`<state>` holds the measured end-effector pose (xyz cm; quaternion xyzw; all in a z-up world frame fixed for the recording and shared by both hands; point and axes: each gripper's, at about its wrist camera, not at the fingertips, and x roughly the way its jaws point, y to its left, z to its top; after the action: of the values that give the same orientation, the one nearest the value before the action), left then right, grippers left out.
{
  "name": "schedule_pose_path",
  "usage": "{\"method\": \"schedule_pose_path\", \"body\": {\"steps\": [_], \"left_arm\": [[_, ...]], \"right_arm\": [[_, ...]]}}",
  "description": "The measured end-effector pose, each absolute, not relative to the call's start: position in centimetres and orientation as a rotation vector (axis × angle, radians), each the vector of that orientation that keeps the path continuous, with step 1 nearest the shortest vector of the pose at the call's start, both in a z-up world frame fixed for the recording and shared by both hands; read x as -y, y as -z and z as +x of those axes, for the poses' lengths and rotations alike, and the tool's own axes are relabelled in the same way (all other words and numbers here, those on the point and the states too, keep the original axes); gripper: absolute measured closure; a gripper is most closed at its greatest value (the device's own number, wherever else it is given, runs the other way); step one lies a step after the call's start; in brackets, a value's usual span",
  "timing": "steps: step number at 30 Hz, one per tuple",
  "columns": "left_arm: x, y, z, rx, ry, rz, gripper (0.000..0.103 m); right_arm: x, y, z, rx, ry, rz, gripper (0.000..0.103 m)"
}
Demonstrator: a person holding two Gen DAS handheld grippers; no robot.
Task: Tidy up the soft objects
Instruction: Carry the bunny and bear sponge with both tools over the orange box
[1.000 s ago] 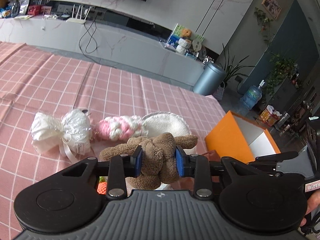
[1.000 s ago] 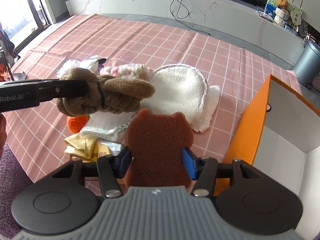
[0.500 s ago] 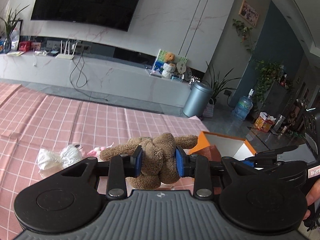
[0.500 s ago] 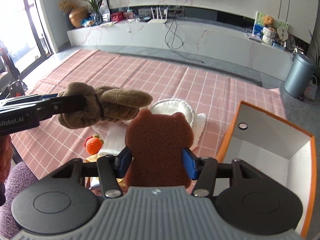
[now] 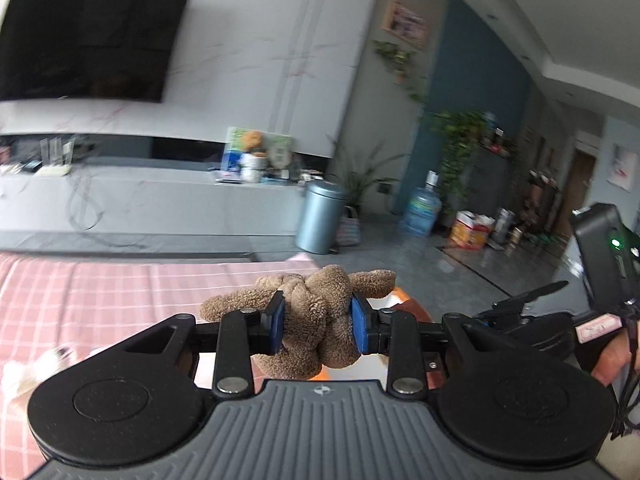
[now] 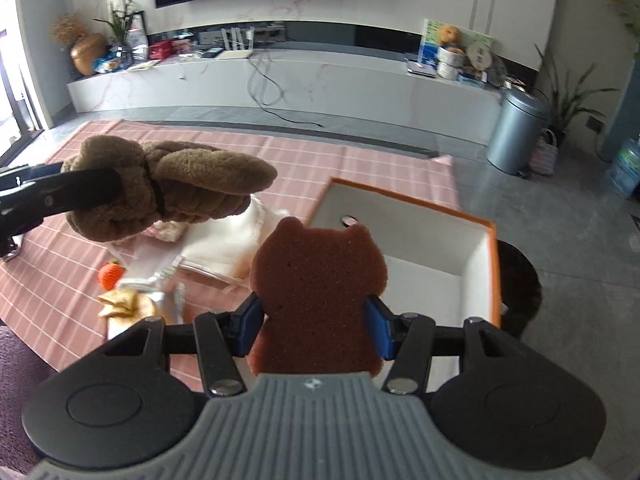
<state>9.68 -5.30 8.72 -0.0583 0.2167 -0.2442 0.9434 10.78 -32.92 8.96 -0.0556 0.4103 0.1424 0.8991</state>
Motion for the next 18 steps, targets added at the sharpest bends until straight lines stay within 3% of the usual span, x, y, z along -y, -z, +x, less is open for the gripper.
{"method": "schedule_pose_path", "body": {"steps": [18], "left_arm": [[16.8, -2.8, 9.5, -0.534, 0.660, 0.210, 0.066]], "right_arm": [[39.4, -2.1, 12.9, -1.046, -0.149, -0.044, 0.048]]}}
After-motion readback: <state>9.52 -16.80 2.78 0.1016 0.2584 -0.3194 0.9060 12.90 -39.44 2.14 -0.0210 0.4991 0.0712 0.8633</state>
